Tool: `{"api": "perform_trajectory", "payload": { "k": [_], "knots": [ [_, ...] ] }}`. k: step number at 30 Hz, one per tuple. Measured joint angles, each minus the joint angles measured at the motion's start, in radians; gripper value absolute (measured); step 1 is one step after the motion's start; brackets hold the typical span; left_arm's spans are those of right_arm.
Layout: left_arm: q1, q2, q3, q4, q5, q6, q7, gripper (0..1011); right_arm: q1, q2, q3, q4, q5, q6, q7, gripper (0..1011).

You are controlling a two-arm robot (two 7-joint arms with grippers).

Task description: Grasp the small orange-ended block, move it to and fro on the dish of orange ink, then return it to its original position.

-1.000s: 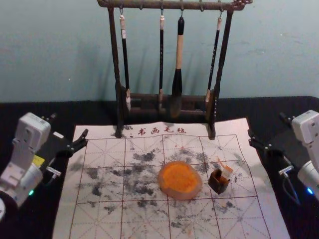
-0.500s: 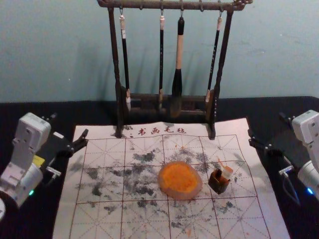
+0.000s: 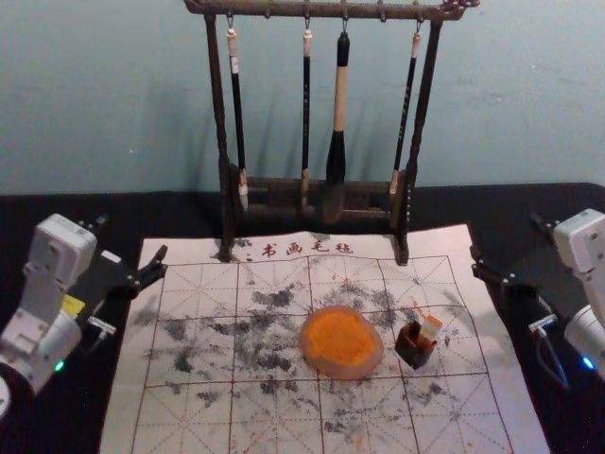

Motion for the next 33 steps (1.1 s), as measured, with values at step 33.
{"api": "perform_trajectory", "payload": {
  "k": [33],
  "knots": [
    [0.0, 0.0, 0.0, 0.0, 0.0, 0.0, 0.0, 1001, 0.0, 0.0, 0.0, 0.0, 0.0, 0.0, 0.0, 1002]
  ]
}}
